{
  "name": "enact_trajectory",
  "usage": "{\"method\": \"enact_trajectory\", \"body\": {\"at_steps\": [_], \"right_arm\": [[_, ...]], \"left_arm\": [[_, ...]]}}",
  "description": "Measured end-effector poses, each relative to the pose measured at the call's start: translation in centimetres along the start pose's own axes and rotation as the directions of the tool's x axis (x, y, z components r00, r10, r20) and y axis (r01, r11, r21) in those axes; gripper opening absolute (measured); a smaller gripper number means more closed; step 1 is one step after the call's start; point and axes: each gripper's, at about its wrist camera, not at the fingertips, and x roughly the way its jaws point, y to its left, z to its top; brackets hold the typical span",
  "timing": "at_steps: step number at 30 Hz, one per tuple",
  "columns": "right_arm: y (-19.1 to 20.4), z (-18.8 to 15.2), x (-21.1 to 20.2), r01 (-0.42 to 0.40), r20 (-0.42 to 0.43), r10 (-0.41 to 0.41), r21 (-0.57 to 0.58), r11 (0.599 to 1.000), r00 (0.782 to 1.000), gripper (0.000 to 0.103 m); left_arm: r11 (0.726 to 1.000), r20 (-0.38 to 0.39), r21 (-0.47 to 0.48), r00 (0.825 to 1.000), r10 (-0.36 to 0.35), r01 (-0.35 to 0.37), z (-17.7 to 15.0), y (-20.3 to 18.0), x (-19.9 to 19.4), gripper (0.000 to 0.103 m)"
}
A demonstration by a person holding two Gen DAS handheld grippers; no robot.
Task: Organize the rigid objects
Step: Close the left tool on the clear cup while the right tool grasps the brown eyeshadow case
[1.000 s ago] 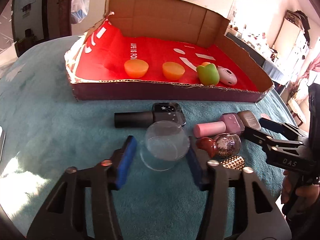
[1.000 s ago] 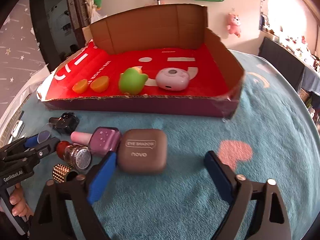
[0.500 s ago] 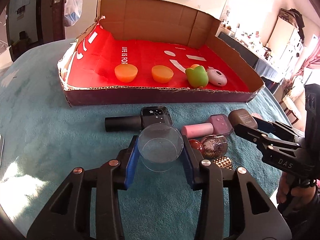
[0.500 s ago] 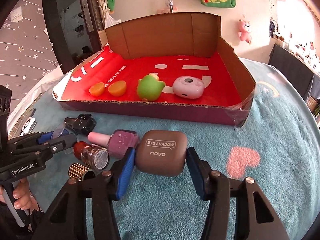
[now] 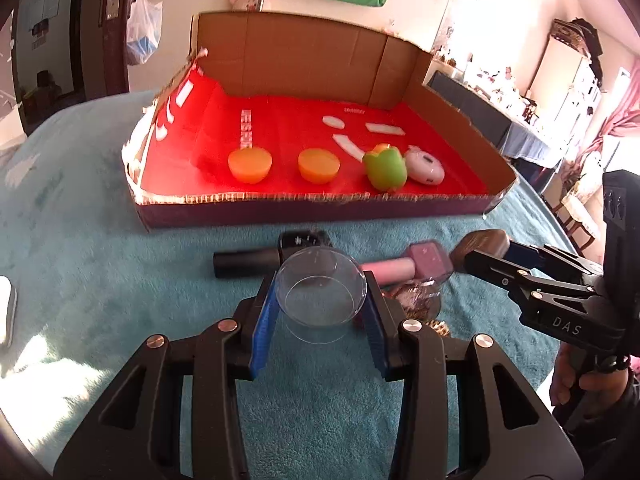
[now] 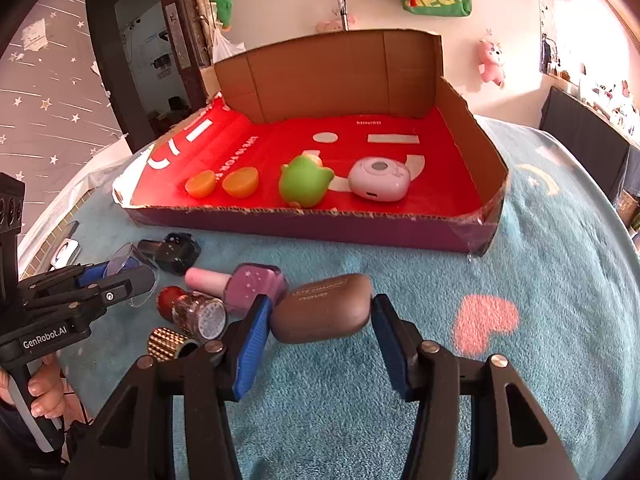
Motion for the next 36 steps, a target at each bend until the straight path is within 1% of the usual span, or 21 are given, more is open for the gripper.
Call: {"method": "enact_trajectory", "body": {"at_steps": [2,3,4,5,11,15,20,22,25,26,27,29,31,33,36], "right_arm": [[0.2,0.4,-0.3,-0.007,0.011,0.007,-0.004,1.0,1.0,0.053],[0.2,0.6,-0.4,-0.013,0.015,0.013,-0.005,1.0,1.0,0.043],[0.3,0.8,-0.6,-0.022,0.019,0.022,-0.005,1.0,1.0,0.028],[0.2,1.0,-0.6,-0.02,0.018,0.02,-0.002,1.0,1.0,0.025],[-0.4,1.0,-0.7,-0.041,0.019,0.041,0.027,0.999,0.999,0.025],[-0.4,0.4,-0.9,-0.036,0.013,0.036,0.022,0.999,0.999,0.024],[-1.5,-0.8,-1.2,-0.03,0.004,0.03,0.056,0.998,1.0,0.024],[-2.3,-1.2,-1.3,-0.04,0.003,0.04,0.084,0.996,0.999,0.026],[-3.2,-1.3,-1.4,-0.028,0.003,0.027,0.11,0.994,1.0,0.033],[-3.3,-1.3,-1.4,-0.015,0.001,0.014,0.109,0.994,1.0,0.04],[-3.4,-1.3,-1.3,-0.007,-0.003,0.008,0.106,0.994,1.0,0.051],[-3.6,-1.4,-1.1,0.002,-0.006,-0.002,0.102,0.995,1.0,0.064],[-3.6,-1.4,-0.8,0.025,-0.01,-0.024,0.095,0.995,1.0,0.065],[-3.3,-1.2,-0.5,0.064,-0.017,-0.063,0.061,0.996,0.998,0.069],[-2.8,-1.0,0.1,0.084,-0.021,-0.084,0.026,0.996,0.996,0.07]], "left_arm": [[1.0,0.01,0.004,1.0,-0.001,0.0,0.5,-0.1,-0.2,0.038],[1.0,0.012,0.005,1.0,-0.003,0.003,0.7,-0.1,-0.3,0.038],[1.0,0.015,0.006,1.0,-0.004,0.004,0.8,-0.2,-0.3,0.038],[1.0,0.017,0.007,1.0,-0.007,0.007,0.9,-0.3,-0.3,0.038],[1.0,0.003,0.008,1.0,-0.017,0.017,0.5,-0.4,0.0,0.038],[1.0,-0.006,0.003,1.0,-0.019,0.019,-0.1,-0.1,0.0,0.038],[1.0,-0.022,-0.001,1.0,-0.007,0.007,-1.3,0.5,0.4,0.038],[1.0,-0.034,-0.011,0.999,-0.006,0.005,-1.7,0.8,0.7,0.038],[1.0,-0.037,-0.016,0.999,-0.011,0.011,-2.0,0.9,1.1,0.038],[1.0,-0.033,-0.014,0.999,-0.011,0.011,-2.0,0.8,1.1,0.038],[1.0,-0.03,-0.011,0.999,-0.011,0.011,-2.1,0.8,1.1,0.04],[1.0,-0.028,-0.007,1.0,-0.005,0.004,-2.2,0.7,1.2,0.043],[1.0,-0.022,-0.006,1.0,0.017,-0.017,-2.3,0.8,1.2,0.052],[1.0,-0.02,-0.012,1.0,0.016,-0.016,-2.3,1.0,1.3,0.053],[1.0,-0.021,-0.019,1.0,0.011,-0.011,-2.3,1.1,1.3,0.053]]}}
